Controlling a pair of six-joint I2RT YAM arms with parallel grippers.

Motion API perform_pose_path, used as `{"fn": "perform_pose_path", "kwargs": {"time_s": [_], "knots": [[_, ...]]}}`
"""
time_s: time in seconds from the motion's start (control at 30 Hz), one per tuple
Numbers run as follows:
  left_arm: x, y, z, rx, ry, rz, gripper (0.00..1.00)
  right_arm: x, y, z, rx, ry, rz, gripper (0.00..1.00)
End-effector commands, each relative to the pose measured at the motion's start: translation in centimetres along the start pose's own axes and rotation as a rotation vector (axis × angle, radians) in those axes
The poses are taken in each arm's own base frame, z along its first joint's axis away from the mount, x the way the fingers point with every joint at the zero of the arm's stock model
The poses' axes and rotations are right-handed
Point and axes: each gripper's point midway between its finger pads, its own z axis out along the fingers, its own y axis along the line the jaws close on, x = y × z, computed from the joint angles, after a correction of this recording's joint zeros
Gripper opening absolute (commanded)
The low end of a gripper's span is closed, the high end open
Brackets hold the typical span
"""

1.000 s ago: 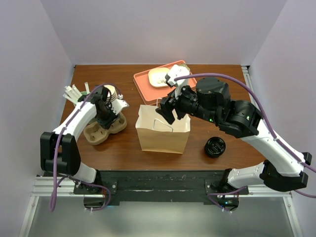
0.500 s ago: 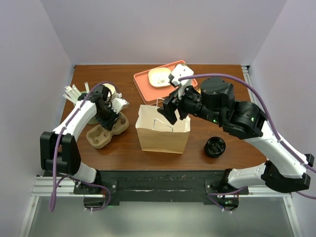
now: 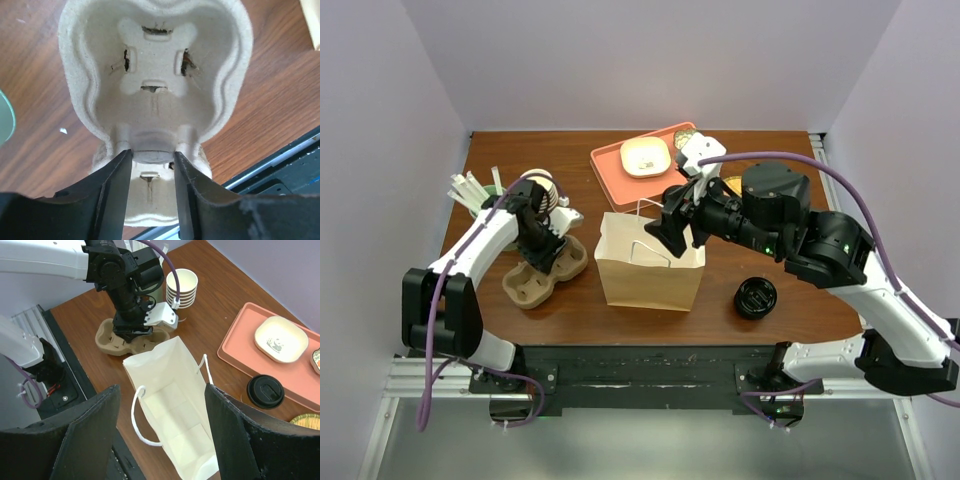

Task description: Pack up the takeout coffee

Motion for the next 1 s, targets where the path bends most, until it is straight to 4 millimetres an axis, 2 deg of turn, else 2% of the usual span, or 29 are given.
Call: {"fn": "perform_pose_path", "kwargs": {"time_s": [0.0, 0.07, 0.13, 0.3, 0.43, 0.5, 0.57, 0.67, 0.73, 0.77, 0.8, 0.97], "knots": [[-0.7, -0.6, -0.4, 0.015, -0.05, -0.006, 0.42, -0.9, 0.2, -1.3, -0.013, -0.044, 0.03, 0.72], [-1.2, -0.4, -0.6, 0.004, -0.064, -0.013, 0.47, -0.9, 0.3, -1.3, -0.017, -0.044, 0.033, 0.72], [-1.2, -0.2, -0.7, -0.005, -0.064, -0.015, 0.48, -1.0, 0.4, -1.3, -0.021, -0.045, 0.036, 0.72], [-1.5, 0.1, -1.1, -0.021, -0.079, -0.007, 0.41, -1.0, 0.3, -1.4, -0.019, -0.044, 0.039, 0.72], [-3.1, 0.8, -2.9, -0.065, -0.115, -0.003, 0.36, -0.9, 0.5, -1.4, -0.025, -0.044, 0.039, 0.72], [-3.8, 0.4, -3.1, -0.059, -0.134, -0.002, 0.34, -0.9, 0.5, -1.3, -0.028, -0.044, 0.042, 0.72], [-3.7, 0.2, -2.8, -0.062, -0.135, -0.015, 0.34, -1.0, 0.6, -1.2, -0.03, -0.048, 0.044, 0.72], [-2.4, 0.1, -2.3, -0.08, -0.079, -0.034, 0.31, -0.9, 0.6, -1.2, -0.032, -0.043, 0.05, 0.72], [-2.3, 0.0, -2.5, -0.09, -0.075, -0.04, 0.34, -0.8, 0.7, -1.1, -0.033, -0.042, 0.051, 0.71], [-2.2, -0.2, -2.5, -0.086, -0.075, -0.046, 0.41, -0.7, 0.7, -1.1, -0.035, -0.042, 0.057, 0.71], [-2.0, -0.3, -2.6, -0.093, -0.073, -0.043, 0.42, -0.5, 0.8, -1.1, -0.038, -0.04, 0.057, 0.72], [-1.7, -0.4, -2.2, -0.099, -0.09, -0.045, 0.47, -0.7, 0.9, -1.1, -0.04, -0.05, 0.07, 0.71]]}}
